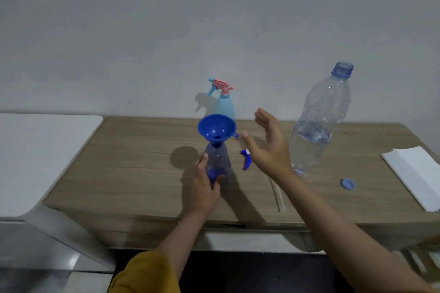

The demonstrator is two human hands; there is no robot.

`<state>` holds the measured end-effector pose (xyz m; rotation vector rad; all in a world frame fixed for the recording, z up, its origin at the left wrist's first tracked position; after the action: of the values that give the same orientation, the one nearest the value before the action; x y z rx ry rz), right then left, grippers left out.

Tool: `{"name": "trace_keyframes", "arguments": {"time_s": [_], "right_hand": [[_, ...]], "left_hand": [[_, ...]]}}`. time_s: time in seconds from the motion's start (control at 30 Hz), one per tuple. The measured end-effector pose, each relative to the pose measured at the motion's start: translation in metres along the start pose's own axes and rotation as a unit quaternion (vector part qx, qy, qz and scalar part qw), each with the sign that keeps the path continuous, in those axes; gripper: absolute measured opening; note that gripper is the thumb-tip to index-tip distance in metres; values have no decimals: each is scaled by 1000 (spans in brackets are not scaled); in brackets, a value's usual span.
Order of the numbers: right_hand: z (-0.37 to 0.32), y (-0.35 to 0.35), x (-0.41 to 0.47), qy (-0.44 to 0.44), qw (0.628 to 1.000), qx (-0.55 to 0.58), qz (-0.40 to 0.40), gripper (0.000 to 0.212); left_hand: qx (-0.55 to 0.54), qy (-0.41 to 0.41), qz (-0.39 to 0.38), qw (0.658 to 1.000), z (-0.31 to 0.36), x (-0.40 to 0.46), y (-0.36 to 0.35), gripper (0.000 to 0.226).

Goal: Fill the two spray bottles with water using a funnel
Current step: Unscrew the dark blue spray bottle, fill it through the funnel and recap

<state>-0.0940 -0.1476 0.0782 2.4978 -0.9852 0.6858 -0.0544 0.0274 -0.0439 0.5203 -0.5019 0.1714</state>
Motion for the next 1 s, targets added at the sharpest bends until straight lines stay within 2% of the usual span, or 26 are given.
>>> {"name": "trace_keyframes", "arguments": {"time_s": [0.07, 0.17, 0.23, 0.3, 0.5, 0.7, 0.83, 1.0], "right_hand": [[-15, 33, 4, 111, 987, -34, 112, 48], [-32, 81, 12, 230, 939, -89, 238, 37], [-31, 109, 23, 235, 917, -125, 296, 40], [-23, 130, 37, 205, 913, -148, 321, 49], [-4, 147, 80, 165, 946, -135, 244, 80], [6, 134, 97, 181, 963, -121, 157, 95], [20, 132, 101, 167, 969, -104, 150, 101], [32, 128, 106, 146, 972, -118, 139, 111]], "left_hand": [[-2, 12, 3, 1000, 0, -1, -1, 73], [-6, 53, -3, 999, 1, -3, -1, 74], [-25, 70, 1, 997, 3, -1, 0, 77], [-50, 94, 14, 994, 5, 3, 3, 89], [-130, 128, 98, 978, 35, 27, 20, 118], [-154, 127, 111, 974, 72, 47, 23, 106], [-173, 151, 110, 967, 73, 53, 19, 110], [-174, 165, 117, 964, 68, 57, 16, 90]]}}
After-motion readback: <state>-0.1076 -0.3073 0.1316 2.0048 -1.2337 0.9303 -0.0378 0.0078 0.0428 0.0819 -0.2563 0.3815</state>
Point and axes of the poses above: each hand's wrist, its own x-axis towards the middle knuckle, its own y-axis out of the back of the hand, z = x × y, the point moved 8 cm from there along x, towards the middle knuckle, and after that the axes turned 13 degrees about z, right-handed, at the moved point
